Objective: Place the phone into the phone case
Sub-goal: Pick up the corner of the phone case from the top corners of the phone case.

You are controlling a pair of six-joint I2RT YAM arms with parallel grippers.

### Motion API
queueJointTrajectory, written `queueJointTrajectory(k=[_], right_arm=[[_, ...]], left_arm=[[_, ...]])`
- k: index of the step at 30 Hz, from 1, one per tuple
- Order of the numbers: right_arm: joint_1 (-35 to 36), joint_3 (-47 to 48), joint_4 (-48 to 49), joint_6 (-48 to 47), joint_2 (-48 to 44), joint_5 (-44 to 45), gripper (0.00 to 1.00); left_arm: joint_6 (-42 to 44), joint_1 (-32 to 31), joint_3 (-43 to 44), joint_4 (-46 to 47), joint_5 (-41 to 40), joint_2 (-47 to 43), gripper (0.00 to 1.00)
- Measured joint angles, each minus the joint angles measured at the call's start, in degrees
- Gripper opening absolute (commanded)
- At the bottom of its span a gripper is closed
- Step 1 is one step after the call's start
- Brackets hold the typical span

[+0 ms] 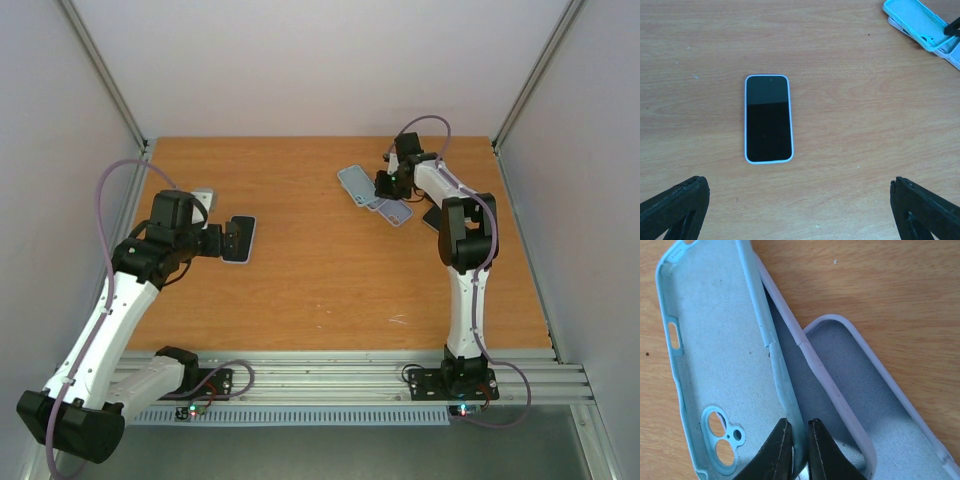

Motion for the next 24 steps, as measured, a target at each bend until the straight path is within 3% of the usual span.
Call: queueJointTrajectory(k=[3,14,24], right_arm=[[-0.1,0.3,-0.3,-0.2,0.0,-0.4,0.01],[-0.1,-2.4,-1.1,-1.1,-3.5,-0.4,0.01],[0.6,-17.1,0.5,-5.0,-23.1,-0.5,0.01]], left_arm=[[0.0,0.0,-0.2,0.1,0.6,0.0,0.99],[0.3,0.0,-0.5,0.1,2.6,0.0,0.99],[0.4,0.0,-0.5,0.2,7.1,0.9,0.99]])
